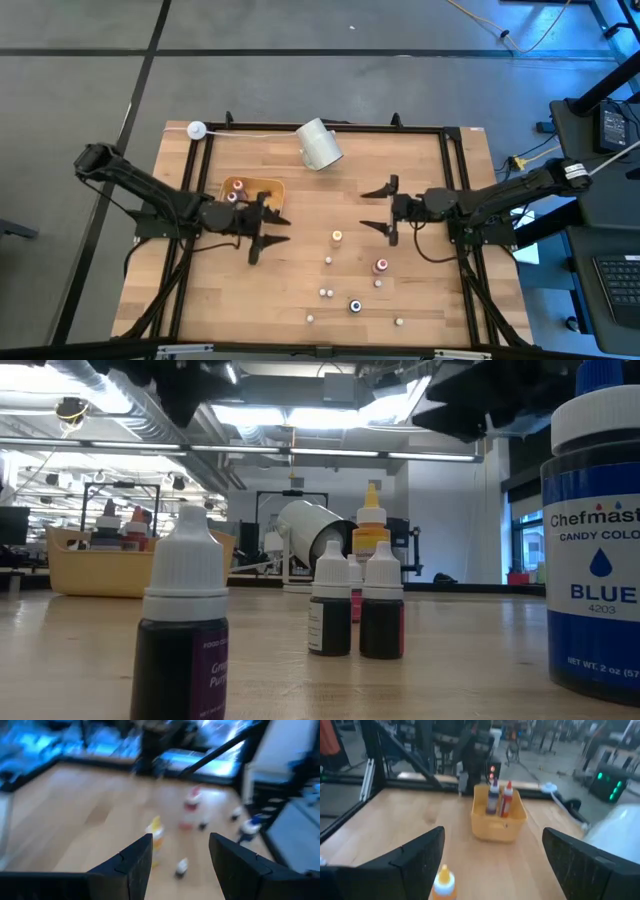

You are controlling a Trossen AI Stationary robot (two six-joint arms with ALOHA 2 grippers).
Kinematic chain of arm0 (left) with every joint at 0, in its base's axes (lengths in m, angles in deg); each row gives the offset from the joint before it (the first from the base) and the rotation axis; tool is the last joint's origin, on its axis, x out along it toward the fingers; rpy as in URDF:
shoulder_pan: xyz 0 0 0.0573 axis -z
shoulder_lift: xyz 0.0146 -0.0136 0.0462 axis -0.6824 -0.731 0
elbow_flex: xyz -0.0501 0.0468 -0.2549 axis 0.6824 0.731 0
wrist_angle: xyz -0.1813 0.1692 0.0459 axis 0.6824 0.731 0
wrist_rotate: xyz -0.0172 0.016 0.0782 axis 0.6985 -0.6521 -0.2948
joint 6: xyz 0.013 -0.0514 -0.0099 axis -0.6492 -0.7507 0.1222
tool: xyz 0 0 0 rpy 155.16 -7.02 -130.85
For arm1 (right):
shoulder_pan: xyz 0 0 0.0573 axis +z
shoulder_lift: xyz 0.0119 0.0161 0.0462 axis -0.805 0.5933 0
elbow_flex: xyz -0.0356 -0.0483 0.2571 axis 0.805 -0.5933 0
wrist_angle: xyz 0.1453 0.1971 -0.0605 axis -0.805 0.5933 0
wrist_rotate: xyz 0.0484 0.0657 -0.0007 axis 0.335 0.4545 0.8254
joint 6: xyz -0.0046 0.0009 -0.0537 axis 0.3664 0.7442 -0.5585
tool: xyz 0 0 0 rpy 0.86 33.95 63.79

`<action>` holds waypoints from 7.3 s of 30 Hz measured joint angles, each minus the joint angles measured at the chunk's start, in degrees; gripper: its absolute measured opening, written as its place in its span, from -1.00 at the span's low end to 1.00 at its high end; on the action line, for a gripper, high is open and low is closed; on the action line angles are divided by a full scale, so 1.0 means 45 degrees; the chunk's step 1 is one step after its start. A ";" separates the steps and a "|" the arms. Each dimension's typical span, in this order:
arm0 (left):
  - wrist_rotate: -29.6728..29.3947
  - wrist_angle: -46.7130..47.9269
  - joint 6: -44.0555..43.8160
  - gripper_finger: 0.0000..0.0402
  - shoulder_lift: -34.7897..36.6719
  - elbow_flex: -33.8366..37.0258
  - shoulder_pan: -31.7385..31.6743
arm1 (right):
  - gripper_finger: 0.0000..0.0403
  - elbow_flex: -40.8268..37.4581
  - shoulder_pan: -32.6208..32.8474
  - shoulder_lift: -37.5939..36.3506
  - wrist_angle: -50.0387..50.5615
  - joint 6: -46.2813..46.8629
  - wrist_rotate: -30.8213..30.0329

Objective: Pick & Place food coloring
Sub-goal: Put the large yellow food coloring bottle into the bin

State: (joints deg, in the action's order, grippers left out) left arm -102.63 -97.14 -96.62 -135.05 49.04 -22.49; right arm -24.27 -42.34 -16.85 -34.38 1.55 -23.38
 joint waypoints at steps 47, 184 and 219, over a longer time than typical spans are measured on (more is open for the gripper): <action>-0.0746 -0.1259 0.1758 -0.05 -0.0050 0.0545 0.0999 | -0.05 0.5609 -0.0291 0.7234 0.6365 0.1313 0.2234; 0.2415 0.8884 -0.2180 -0.06 -0.4413 -0.4871 0.0251 | 0.46 0.2268 -0.1302 0.3747 0.2280 0.0649 0.0463; 0.4227 0.9098 -0.2031 -0.04 -0.5680 -0.4861 0.0174 | 0.46 0.2268 -0.1302 0.3747 0.2290 0.0588 0.0453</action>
State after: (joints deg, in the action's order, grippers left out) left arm -83.60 -56.20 -105.76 -160.61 27.16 -21.71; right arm -14.07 -48.20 0.01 -24.07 4.20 -21.34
